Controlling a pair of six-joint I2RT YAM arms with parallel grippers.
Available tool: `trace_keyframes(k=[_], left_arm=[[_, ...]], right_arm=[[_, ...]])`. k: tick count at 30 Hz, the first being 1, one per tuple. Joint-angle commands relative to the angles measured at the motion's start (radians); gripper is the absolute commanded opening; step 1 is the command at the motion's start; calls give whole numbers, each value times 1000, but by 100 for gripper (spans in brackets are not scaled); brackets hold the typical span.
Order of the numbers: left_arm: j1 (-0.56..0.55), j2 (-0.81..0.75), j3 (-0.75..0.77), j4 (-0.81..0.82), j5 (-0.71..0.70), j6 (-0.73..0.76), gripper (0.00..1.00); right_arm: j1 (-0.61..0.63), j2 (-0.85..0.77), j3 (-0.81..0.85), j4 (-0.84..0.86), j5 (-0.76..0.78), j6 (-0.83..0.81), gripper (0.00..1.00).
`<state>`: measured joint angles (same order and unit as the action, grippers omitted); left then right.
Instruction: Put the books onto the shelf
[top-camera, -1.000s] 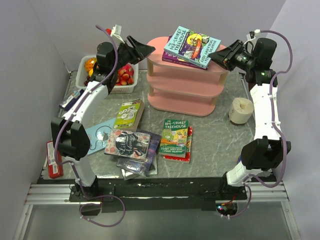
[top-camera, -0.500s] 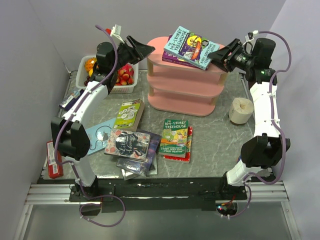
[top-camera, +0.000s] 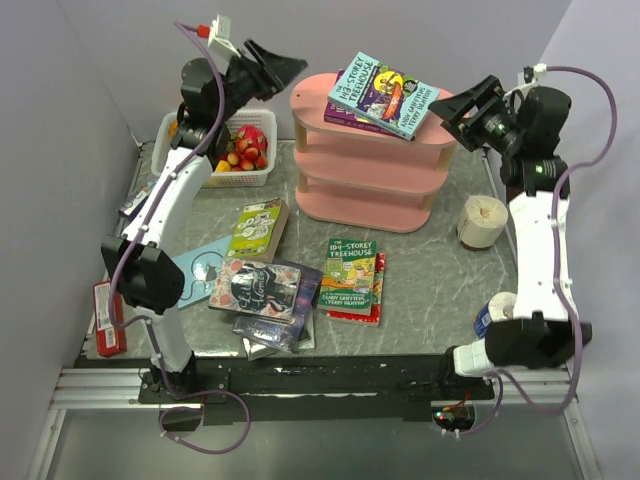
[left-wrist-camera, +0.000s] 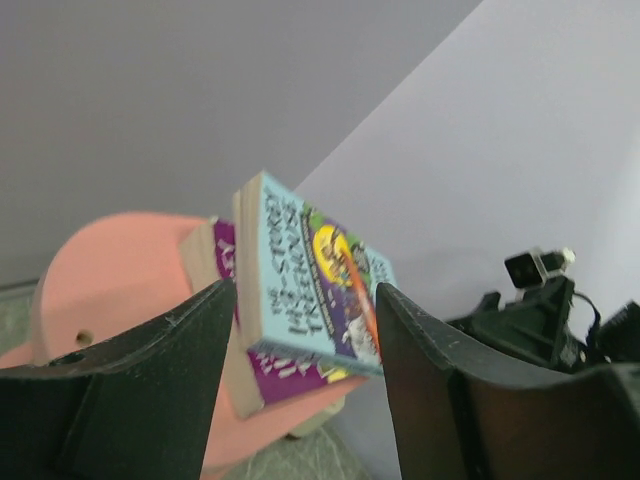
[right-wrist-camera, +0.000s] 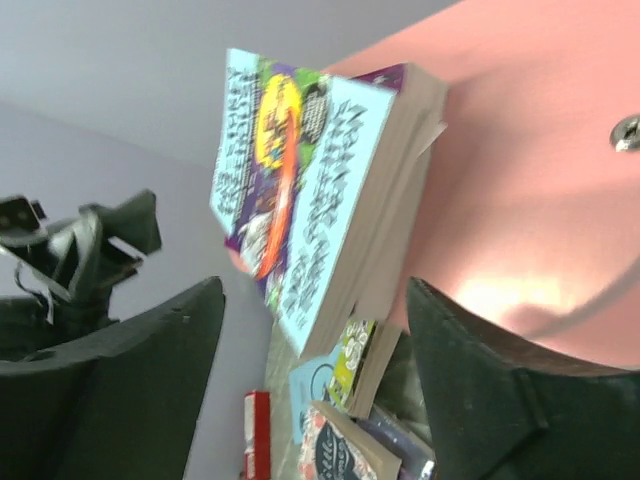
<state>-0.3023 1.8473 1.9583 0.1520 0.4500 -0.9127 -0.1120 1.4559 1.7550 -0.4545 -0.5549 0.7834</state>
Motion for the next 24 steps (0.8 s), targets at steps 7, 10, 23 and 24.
trace_keyframes(k=[7, 10, 23, 24], left_arm=[[3, 148, 205, -14, 15, -46, 24], [2, 184, 208, 20, 45, -83, 21], [-27, 239, 240, 21, 50, -88, 31], [-27, 239, 241, 23, 50, -87, 32]], right_arm=[[159, -132, -91, 106, 194, -93, 38], [199, -138, -97, 97, 245, -125, 44], [224, -146, -135, 77, 337, -162, 67], [222, -146, -137, 80, 337, -162, 66]])
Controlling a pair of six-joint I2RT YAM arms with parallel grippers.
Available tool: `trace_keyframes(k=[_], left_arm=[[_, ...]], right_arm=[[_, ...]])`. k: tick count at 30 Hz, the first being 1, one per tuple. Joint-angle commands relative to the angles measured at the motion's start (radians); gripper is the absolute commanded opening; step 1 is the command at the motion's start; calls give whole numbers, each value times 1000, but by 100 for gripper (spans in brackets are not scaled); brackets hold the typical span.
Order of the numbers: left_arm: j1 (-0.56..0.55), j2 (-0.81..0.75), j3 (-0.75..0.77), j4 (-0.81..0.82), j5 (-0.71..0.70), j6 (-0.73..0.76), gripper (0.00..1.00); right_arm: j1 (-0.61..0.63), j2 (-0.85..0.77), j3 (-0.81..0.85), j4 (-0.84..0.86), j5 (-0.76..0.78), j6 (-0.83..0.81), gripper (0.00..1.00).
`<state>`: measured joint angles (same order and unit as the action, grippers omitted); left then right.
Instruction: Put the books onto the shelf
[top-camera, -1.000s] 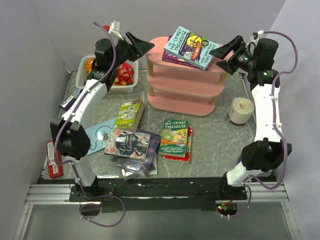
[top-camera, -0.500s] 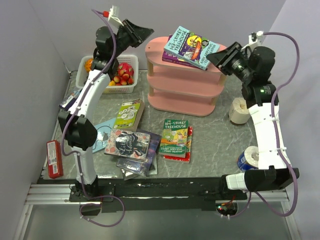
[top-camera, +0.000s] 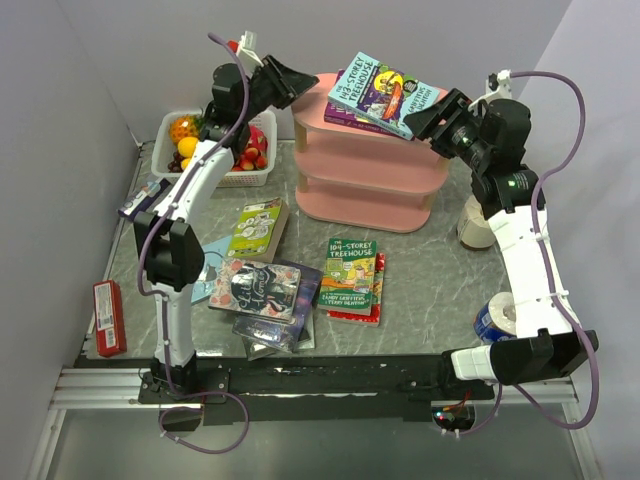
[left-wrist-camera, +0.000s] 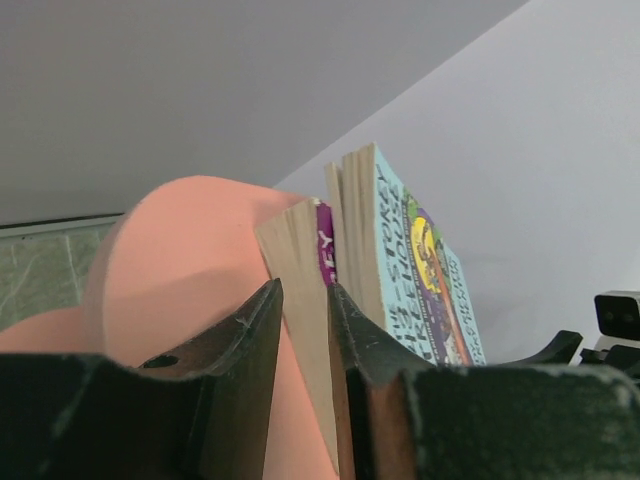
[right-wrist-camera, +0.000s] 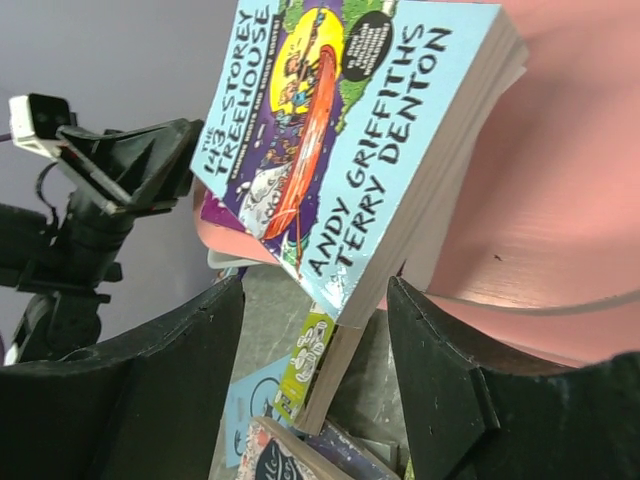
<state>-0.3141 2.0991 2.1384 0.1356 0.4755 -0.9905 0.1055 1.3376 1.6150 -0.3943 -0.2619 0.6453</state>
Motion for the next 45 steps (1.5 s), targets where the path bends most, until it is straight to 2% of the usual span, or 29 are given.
trace_keyframes(k=[1, 10, 24, 30, 45], left_arm=[[-17, -17, 57, 47, 25, -10, 32], [-54, -31, 35, 13, 22, 44, 33], [-65, -123, -146, 87, 23, 61, 31], [-60, -151, -143, 84, 15, 76, 31], [-60, -218, -227, 110, 26, 85, 32]], right_arm=[[5, -26, 2, 21, 46, -24, 67], [5, -11, -12, 21, 62, -24, 67], [6, 21, 10, 37, 53, -29, 63], [7, 9, 22, 34, 79, -36, 63], [7, 95, 129, -21, 61, -56, 51]])
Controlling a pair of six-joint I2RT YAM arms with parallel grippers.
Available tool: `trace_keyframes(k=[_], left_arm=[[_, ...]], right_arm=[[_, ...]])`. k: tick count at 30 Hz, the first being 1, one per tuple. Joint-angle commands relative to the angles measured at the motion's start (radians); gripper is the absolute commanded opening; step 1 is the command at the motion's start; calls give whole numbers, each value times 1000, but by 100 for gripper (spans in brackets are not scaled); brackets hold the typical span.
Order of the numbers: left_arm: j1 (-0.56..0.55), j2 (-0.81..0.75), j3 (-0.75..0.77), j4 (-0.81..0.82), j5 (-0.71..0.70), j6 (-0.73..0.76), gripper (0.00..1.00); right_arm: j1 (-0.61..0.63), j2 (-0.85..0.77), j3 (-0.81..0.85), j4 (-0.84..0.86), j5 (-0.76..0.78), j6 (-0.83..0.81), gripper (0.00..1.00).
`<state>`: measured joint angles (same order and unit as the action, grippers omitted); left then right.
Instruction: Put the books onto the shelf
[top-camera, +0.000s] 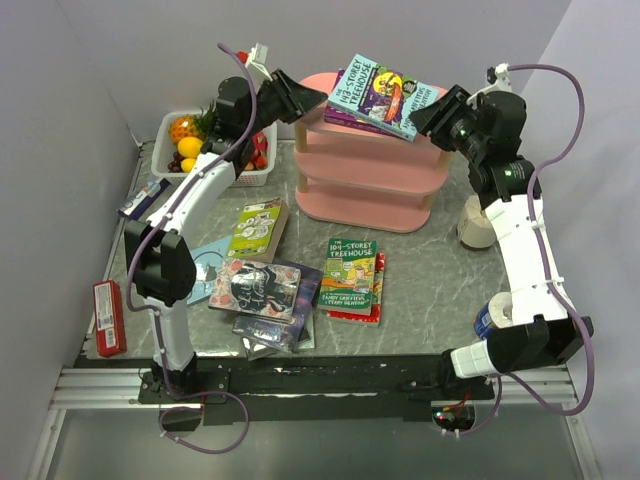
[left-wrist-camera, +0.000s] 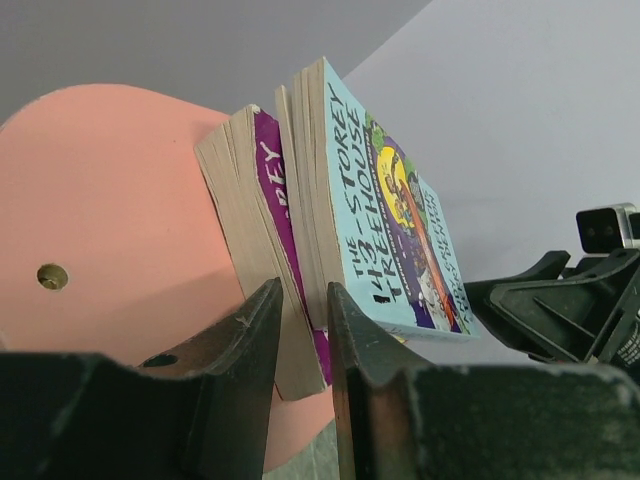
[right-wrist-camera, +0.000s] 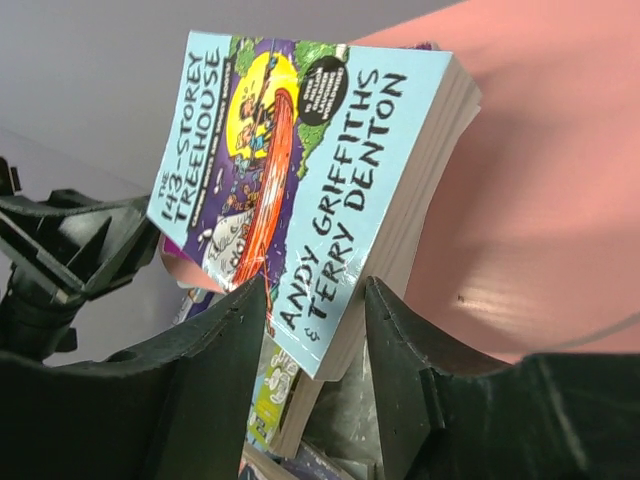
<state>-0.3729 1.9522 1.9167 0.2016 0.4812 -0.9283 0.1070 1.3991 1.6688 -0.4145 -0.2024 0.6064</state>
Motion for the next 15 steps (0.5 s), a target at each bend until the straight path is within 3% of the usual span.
trace_keyframes(k=[1, 15], left_arm=[[-1, -73, -5, 42, 22, 23, 32], [0, -119, -76, 78, 46, 17, 32]], right_arm=[[6, 44, 88, -3, -2, -17, 51], [5, 86, 140, -14, 3, -25, 49]])
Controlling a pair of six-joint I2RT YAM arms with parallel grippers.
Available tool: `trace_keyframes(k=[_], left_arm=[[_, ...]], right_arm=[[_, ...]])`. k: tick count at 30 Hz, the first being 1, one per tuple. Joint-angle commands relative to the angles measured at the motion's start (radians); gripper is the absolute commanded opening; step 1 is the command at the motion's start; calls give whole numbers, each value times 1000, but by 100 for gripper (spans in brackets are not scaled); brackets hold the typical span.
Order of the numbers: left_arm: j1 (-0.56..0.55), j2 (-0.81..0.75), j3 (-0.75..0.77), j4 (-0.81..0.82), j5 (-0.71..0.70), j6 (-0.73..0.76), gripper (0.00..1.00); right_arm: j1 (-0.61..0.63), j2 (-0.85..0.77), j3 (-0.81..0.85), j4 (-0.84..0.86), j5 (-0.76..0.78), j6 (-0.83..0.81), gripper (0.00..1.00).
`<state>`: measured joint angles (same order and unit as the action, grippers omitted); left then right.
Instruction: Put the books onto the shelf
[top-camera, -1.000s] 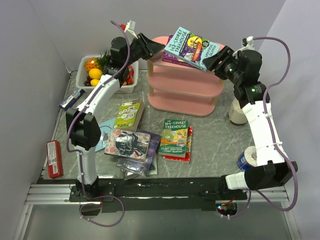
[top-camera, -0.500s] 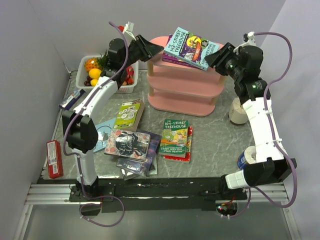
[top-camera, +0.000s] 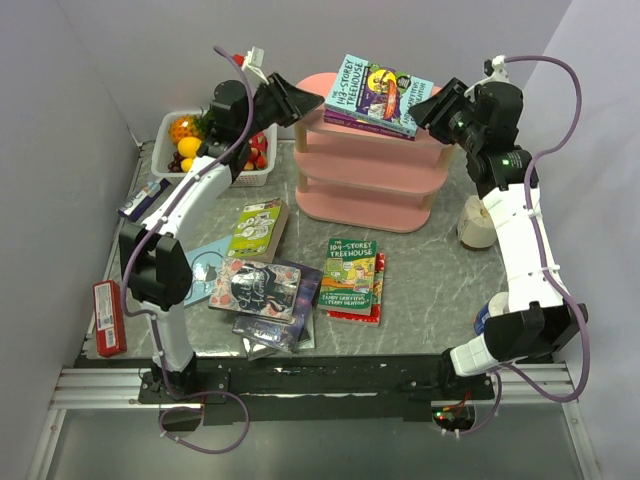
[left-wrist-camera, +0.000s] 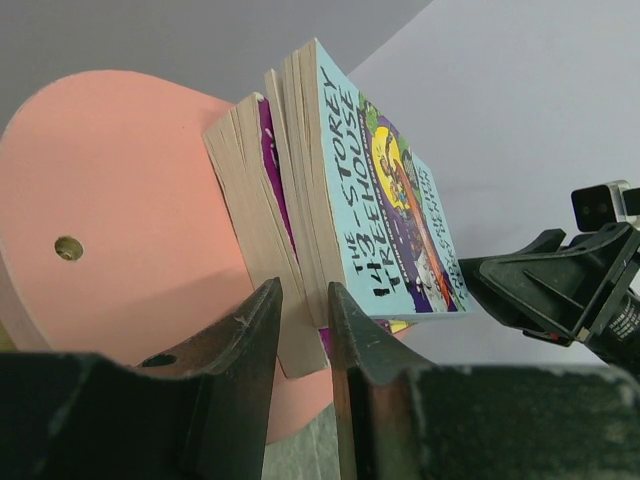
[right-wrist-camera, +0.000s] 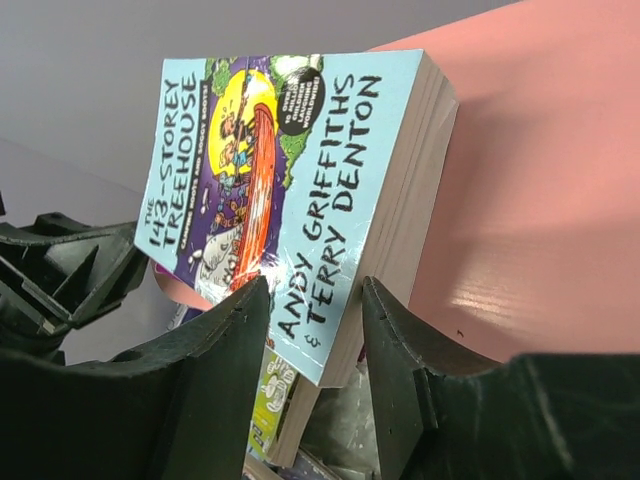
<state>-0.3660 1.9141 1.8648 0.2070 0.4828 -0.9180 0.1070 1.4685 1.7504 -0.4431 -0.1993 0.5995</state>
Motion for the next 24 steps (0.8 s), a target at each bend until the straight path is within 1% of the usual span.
trace_keyframes(k=[1, 10, 16, 21, 24], left_arm=[[-8, -82, -30, 74, 46, 10, 32], [-8, -109, -76, 88, 56, 5, 32], [-8, -113, -79, 89, 57, 5, 32], [-8, -113, -76, 85, 57, 13, 33], [-7, -116, -72, 66, 50, 25, 35]], right_arm=[[6, 19, 67, 12, 0, -17, 49], [5, 49, 93, 0, 3, -21, 50], [2, 69, 115, -9, 6, -21, 50], [3, 55, 101, -5, 6, -20, 50], [0, 33, 87, -11, 29, -24, 53]])
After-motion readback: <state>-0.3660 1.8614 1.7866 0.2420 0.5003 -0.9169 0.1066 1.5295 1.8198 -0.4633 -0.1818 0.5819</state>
